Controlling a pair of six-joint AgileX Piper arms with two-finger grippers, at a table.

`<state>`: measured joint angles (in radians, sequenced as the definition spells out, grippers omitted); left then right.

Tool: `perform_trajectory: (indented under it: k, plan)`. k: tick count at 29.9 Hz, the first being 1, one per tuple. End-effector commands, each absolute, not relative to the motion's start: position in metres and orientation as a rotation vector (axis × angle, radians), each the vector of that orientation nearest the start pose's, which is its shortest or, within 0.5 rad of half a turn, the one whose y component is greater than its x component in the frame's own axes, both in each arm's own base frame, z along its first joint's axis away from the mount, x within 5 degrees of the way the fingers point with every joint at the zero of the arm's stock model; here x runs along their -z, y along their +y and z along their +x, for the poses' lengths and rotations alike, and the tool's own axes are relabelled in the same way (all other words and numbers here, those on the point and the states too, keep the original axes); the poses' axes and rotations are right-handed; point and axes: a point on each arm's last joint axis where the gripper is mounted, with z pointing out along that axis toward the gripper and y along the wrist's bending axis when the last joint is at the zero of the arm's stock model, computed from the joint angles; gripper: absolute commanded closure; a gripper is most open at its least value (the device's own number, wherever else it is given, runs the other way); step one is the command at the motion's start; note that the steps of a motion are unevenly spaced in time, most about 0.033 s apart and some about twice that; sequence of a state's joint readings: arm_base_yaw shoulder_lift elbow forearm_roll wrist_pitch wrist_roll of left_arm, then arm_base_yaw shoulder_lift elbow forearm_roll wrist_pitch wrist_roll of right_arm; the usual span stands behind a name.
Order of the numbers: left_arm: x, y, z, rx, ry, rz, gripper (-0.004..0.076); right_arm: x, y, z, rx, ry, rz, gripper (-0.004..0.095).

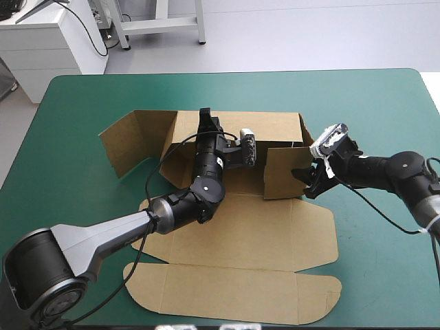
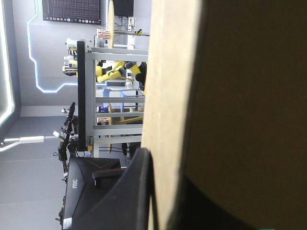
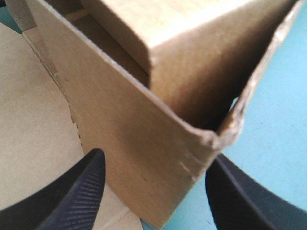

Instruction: Fold the box

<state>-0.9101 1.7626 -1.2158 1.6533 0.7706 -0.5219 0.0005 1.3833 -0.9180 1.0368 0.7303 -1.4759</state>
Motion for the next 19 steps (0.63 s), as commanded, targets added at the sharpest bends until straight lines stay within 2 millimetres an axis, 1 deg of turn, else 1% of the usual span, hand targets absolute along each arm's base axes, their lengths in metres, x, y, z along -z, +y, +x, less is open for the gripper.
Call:
perform_trajectory:
  k: [1, 4, 6, 9, 13, 15, 16, 17, 18, 19]
  plan:
    - [-0.296, -0.266, 0.286, -0.843, 1.449, 1.254, 0.0731, -0.291, 0.067, 0.286, -0.464, 1.964, -0.866, 0.0357]
    - [-0.296, -0.267, 0.286, -0.853, 1.437, 1.266, 0.0731, -0.284, 0.075, 0.294, -0.441, 1.975, -0.829, 0.0409]
    - [-0.296, -0.266, 0.285, -0.849, 1.450, 1.265, 0.0731, -0.280, 0.076, 0.299, -0.393, 1.986, -0.804, 0.0432]
    - [-0.296, -0.266, 0.286, -0.861, 1.446, 1.271, 0.0731, -0.281, 0.077, 0.303, -0.364, 1.983, -0.737, 0.0438]
    - [-0.295, -0.267, 0.285, -0.854, 1.438, 1.289, 0.0731, -0.284, 0.071, 0.309, -0.324, 1.980, -0.587, 0.0438]
    - [-0.294, -0.267, 0.285, -0.850, 1.433, 1.303, 0.0731, -0.285, 0.070, 0.311, -0.316, 1.978, -0.557, 0.0440]
    - [-0.294, -0.268, 0.285, -0.847, 1.432, 1.305, 0.0731, -0.285, 0.071, 0.310, -0.309, 1.971, -0.573, 0.0452]
    - [-0.294, -0.268, 0.285, -0.847, 1.432, 1.305, 0.0731, -0.285, 0.071, 0.310, -0.301, 1.965, -0.591, 0.0474]
    - [-0.294, -0.268, 0.285, -0.847, 1.432, 1.305, 0.0731, -0.285, 0.073, 0.310, -0.288, 1.959, -0.606, 0.0520]
    - [-0.294, -0.268, 0.285, -0.847, 1.432, 1.305, 0.0731, -0.285, 0.075, 0.310, -0.284, 1.951, -0.629, 0.0589]
